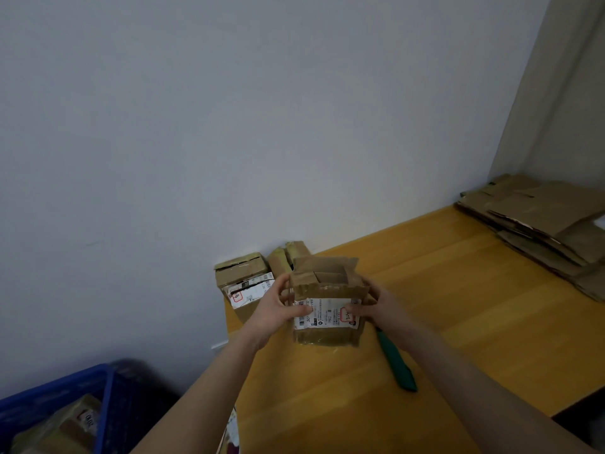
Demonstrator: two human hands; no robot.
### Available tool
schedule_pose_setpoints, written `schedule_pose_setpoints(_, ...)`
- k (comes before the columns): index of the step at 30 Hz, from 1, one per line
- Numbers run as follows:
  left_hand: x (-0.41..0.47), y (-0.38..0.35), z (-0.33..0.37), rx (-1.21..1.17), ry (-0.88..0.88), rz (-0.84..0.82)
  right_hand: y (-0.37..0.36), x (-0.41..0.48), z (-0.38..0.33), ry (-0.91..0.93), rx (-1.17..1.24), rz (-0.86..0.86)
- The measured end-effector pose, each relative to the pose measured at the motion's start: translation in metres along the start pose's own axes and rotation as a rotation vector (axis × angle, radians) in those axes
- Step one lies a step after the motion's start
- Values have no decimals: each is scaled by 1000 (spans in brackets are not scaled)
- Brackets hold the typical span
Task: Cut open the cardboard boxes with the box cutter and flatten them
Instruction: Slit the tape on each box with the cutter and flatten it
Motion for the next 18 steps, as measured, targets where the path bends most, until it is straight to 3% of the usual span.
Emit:
schedule_pose_setpoints(3, 1, 7, 7, 85, -103, 66, -6, -7, -6, 26, -75, -94)
schedule_pose_setpoints(6, 0, 17, 22, 346, -298, 179, -2, -6, 6, -140, -8, -165)
schedule_pose_setpoints(13, -3, -4, 20, 593, -452, 152, 4, 2, 6, -121, -416, 78)
schedule_pose_setpoints(16, 1, 1, 10, 709, -411, 159, 18, 6, 11, -163, -359, 210)
schedule_pose_setpoints(18, 3, 1, -8, 754, -301, 47, 26, 3, 13, -188, -271, 268)
Point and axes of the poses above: each hand's wrist, its own x-axis towards the middle knuckle, its own y-axis out of the back of the hand, z = x × y, the point moved 10 cm from there along x, towards the middle knuckle, and after that the axes turned 13 degrees about z, right-handed, at the moved point
